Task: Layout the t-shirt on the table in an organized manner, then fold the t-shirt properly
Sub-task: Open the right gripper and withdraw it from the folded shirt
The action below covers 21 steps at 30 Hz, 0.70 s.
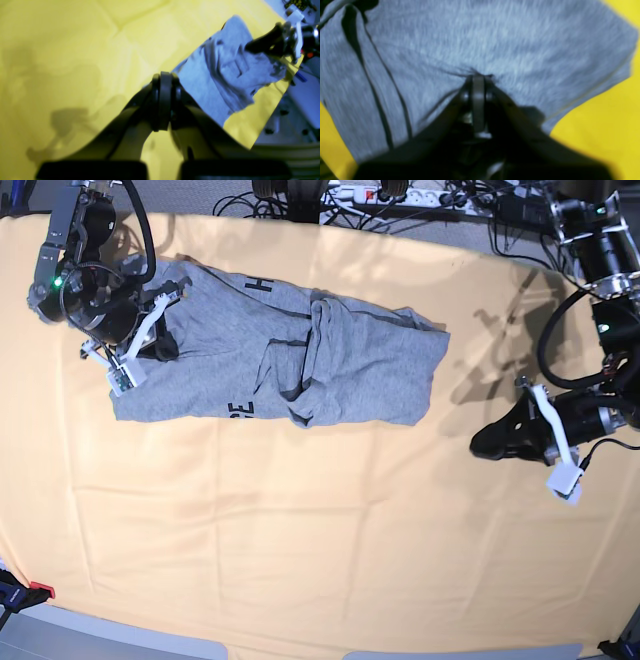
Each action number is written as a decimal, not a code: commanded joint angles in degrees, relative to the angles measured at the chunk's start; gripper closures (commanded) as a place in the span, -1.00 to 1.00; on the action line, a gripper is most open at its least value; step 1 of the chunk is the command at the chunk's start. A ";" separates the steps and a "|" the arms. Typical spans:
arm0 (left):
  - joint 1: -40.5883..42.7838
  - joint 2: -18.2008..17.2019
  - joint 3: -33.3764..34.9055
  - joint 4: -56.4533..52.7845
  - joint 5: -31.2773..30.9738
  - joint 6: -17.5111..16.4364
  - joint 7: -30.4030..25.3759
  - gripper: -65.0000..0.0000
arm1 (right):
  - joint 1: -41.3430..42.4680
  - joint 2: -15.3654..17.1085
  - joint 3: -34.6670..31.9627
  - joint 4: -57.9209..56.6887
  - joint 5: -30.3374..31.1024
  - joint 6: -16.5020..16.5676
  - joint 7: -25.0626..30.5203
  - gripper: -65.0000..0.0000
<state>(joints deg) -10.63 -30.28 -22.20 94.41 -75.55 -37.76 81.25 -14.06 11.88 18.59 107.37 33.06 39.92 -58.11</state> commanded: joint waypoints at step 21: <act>1.40 -8.74 -0.50 0.72 4.17 -0.11 -2.40 1.00 | -0.15 3.30 28.04 2.12 19.04 -6.60 -11.19 -0.25</act>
<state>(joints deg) -8.03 -37.91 -22.20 94.41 -70.41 -37.78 79.96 -14.74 14.35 46.37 108.44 50.63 33.19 -70.26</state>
